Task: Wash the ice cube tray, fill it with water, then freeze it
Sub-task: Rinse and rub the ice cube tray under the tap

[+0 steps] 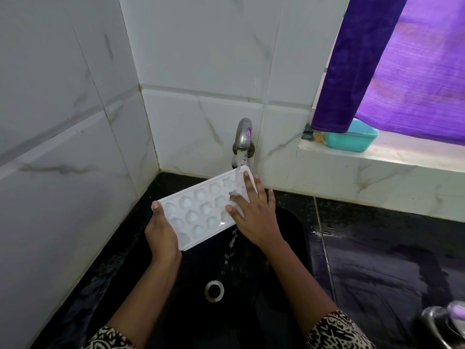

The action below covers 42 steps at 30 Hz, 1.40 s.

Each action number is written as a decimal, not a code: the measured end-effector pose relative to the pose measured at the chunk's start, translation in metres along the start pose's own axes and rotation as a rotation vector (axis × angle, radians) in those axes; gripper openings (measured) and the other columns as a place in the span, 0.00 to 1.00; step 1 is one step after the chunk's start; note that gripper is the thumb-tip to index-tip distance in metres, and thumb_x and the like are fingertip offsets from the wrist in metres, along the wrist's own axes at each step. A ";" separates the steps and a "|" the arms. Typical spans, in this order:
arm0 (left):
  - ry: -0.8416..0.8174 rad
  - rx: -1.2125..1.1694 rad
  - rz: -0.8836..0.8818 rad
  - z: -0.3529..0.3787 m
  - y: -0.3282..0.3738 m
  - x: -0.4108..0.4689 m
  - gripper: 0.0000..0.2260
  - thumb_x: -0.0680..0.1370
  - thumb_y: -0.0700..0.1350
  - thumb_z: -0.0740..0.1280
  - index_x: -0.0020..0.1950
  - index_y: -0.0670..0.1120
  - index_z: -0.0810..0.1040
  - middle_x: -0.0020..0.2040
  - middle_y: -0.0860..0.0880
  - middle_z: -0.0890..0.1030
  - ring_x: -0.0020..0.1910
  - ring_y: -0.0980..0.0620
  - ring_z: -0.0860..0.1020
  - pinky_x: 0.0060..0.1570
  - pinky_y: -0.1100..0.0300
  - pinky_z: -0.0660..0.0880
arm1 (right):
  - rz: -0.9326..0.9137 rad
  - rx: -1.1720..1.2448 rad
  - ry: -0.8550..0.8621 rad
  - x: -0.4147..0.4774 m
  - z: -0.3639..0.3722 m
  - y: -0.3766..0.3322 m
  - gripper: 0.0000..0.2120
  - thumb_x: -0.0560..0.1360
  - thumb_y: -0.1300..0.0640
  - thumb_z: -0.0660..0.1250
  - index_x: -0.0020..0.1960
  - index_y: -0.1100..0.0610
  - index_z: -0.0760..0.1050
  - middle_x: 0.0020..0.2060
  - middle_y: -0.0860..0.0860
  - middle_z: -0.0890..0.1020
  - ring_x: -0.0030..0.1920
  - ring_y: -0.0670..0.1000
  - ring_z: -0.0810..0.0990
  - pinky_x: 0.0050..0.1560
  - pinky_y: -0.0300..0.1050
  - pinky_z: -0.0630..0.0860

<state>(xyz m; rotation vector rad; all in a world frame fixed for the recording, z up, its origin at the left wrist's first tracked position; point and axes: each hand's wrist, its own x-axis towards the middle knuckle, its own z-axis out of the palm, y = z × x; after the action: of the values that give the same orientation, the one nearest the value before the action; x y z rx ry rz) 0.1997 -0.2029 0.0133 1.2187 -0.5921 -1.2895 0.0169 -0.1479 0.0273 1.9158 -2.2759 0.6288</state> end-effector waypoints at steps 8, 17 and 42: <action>-0.012 -0.006 0.026 0.000 0.000 0.002 0.17 0.79 0.62 0.61 0.44 0.52 0.81 0.40 0.53 0.85 0.37 0.57 0.84 0.29 0.65 0.77 | 0.008 0.008 0.008 0.001 0.000 0.000 0.21 0.78 0.38 0.52 0.64 0.45 0.72 0.77 0.47 0.45 0.76 0.50 0.39 0.72 0.60 0.40; -0.018 0.050 0.023 -0.003 -0.009 0.002 0.17 0.79 0.63 0.60 0.45 0.53 0.80 0.46 0.52 0.84 0.44 0.54 0.83 0.39 0.59 0.78 | 0.056 0.013 -0.036 -0.005 0.006 0.002 0.21 0.79 0.38 0.51 0.65 0.45 0.72 0.77 0.47 0.43 0.74 0.47 0.34 0.72 0.60 0.38; 0.023 0.060 0.052 -0.003 -0.005 0.000 0.16 0.80 0.62 0.60 0.46 0.52 0.80 0.45 0.53 0.83 0.44 0.54 0.83 0.39 0.60 0.77 | -0.016 0.004 -0.059 0.000 0.000 0.003 0.22 0.78 0.38 0.51 0.65 0.45 0.72 0.76 0.45 0.40 0.75 0.48 0.35 0.72 0.60 0.40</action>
<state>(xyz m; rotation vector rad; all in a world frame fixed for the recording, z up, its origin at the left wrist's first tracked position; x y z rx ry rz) 0.2010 -0.2010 0.0080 1.2573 -0.6459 -1.2202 0.0136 -0.1474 0.0262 1.9780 -2.2938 0.5828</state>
